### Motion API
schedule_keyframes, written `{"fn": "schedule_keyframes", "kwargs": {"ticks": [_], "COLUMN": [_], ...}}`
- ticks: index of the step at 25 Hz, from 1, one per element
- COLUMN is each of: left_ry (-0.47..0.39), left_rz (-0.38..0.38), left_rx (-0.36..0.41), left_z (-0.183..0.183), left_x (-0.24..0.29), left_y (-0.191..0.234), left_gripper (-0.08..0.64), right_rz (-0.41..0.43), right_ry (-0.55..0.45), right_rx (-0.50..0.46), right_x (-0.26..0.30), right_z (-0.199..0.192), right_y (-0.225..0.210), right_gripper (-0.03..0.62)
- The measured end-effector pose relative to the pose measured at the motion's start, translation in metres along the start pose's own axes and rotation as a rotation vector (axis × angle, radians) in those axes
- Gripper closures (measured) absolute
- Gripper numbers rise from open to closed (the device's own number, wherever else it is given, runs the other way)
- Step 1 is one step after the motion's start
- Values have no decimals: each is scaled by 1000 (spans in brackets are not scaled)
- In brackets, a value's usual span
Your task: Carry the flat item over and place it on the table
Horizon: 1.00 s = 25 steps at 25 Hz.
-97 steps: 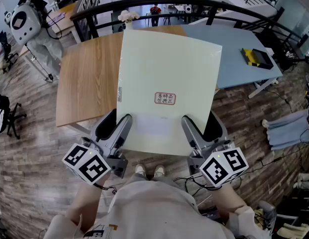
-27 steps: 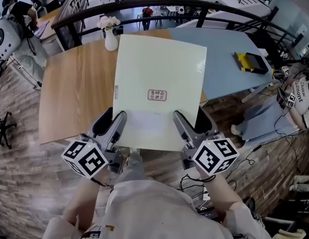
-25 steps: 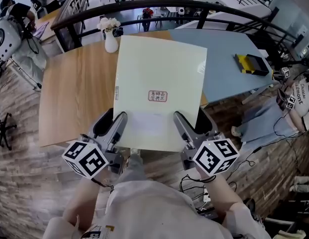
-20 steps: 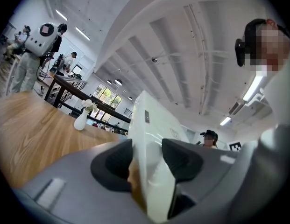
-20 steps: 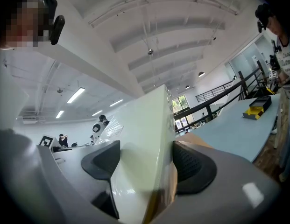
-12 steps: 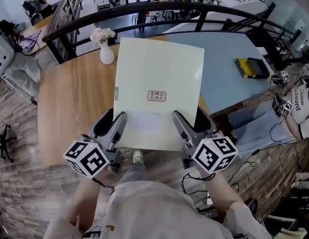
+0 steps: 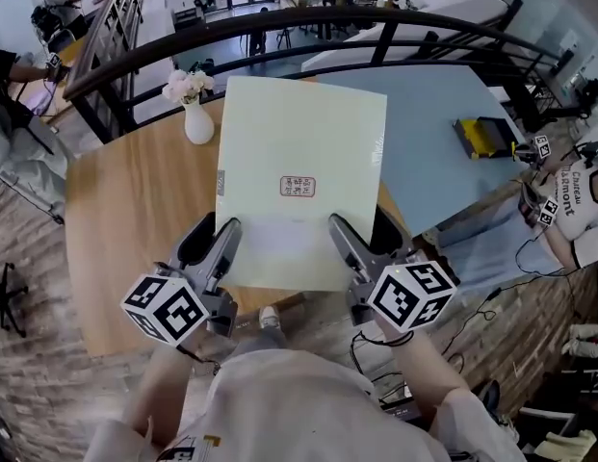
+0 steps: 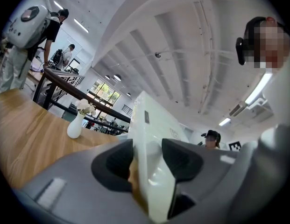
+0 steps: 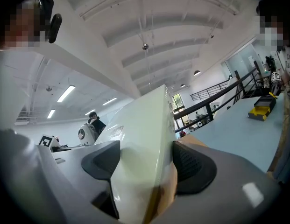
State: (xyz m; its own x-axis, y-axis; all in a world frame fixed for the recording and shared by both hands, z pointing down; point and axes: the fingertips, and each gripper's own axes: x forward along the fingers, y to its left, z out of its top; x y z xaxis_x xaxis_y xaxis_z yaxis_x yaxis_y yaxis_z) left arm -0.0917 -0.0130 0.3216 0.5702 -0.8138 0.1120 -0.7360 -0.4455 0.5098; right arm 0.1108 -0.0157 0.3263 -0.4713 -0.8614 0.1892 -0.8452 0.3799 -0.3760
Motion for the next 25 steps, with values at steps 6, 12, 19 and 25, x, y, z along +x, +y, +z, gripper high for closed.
{"fn": "schedule_keyframes", "kwargs": {"ticks": [6, 12, 19, 25], "left_ry": [-8, -23, -20, -40], "left_rz": [-8, 0, 32, 64], "left_rx": [24, 30, 11, 10], "left_z": [3, 10, 31, 30], "left_x": [12, 19, 38, 43], "left_y": [-1, 10, 45, 42], "left_gripper": [368, 368, 368, 368], "right_rz": [-7, 7, 24, 55], "right_ry": [-18, -16, 23, 33], "right_rx": [0, -4, -1, -10], "right_x": [4, 21, 71, 77], "right_z": [5, 9, 16, 19], "right_y": [-8, -9, -7, -15], "right_gripper": [249, 249, 249, 249]}}
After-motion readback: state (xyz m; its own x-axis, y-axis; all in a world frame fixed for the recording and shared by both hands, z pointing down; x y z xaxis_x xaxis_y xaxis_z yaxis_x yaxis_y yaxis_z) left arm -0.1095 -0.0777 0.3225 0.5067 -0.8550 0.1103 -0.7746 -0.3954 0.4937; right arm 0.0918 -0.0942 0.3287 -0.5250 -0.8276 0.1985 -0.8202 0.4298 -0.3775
